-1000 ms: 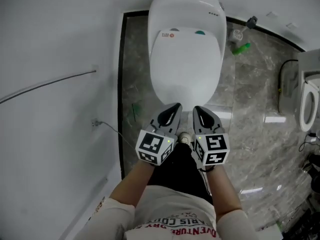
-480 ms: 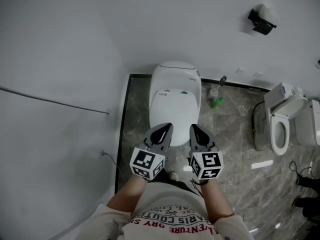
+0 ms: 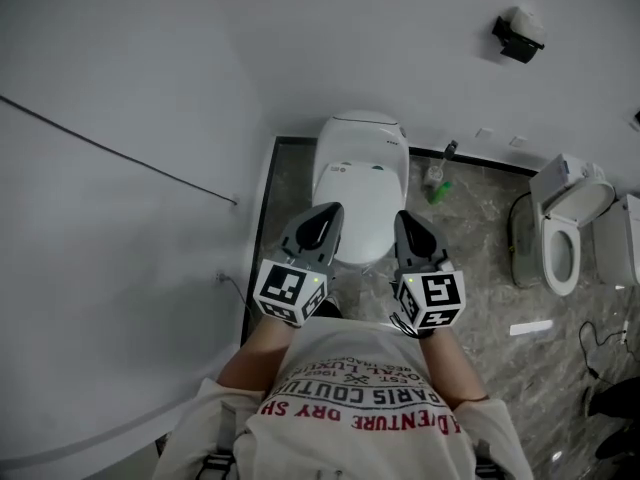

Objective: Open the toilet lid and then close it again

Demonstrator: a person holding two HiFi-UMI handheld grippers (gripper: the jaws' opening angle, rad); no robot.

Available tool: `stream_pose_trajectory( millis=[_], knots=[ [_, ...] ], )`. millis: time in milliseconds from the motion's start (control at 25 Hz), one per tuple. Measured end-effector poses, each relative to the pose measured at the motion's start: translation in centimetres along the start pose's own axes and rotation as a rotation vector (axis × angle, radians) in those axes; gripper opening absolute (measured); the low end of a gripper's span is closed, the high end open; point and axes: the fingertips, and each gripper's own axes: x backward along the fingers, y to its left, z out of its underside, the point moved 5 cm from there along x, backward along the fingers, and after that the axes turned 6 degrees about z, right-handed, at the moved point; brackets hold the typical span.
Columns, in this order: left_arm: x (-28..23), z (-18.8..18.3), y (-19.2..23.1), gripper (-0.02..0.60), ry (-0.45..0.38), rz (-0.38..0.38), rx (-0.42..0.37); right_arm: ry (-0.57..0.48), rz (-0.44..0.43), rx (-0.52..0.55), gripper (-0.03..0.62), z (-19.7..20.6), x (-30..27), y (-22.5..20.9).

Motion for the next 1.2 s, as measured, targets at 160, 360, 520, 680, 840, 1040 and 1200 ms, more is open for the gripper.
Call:
stream_pose_trajectory(
  millis=[160, 360, 520, 680, 840, 1040, 1200],
  knots=[
    [1.1, -0.7, -0.6, 0.006, -0.001, -0.009, -0.012, -0.017, -0.009, 0.016, 0.014, -0.5, 0.8, 0.2],
    [2.3, -0.1, -1.3, 0.006, 0.004, -0.016, -0.006, -0.028, -0.008, 0.021, 0.014, -0.2, 1.7, 0.7],
    [2.2, 0.0, -1.3, 0.006, 0.012, -0.019, 0.008, -0.021, 0.002, 0.015, 0.014, -0.1, 1.7, 0.4],
    [2.0, 0.1, -1.0, 0.006, 0.011, -0.013, 0.010, -0.016, 0.013, 0.018, 0.014, 0.1, 1.5, 0.3],
    [1.9, 0.1, -1.2, 0.006, 0.006, -0.006, 0.017, -0.010, 0.013, 0.016, 0.014, 0.2, 1.5, 0.3],
    [1.9, 0.1, -1.1, 0.006, 0.009, 0.000, 0.009, -0.007, 0.011, 0.018, 0.014, 0.5, 1.2, 0.6],
    [1.8, 0.0, -0.8, 0.006, 0.018, 0.000, 0.009, 0.006, 0.015, 0.006, 0.014, 0.5, 0.9, 0.5]
  ],
)
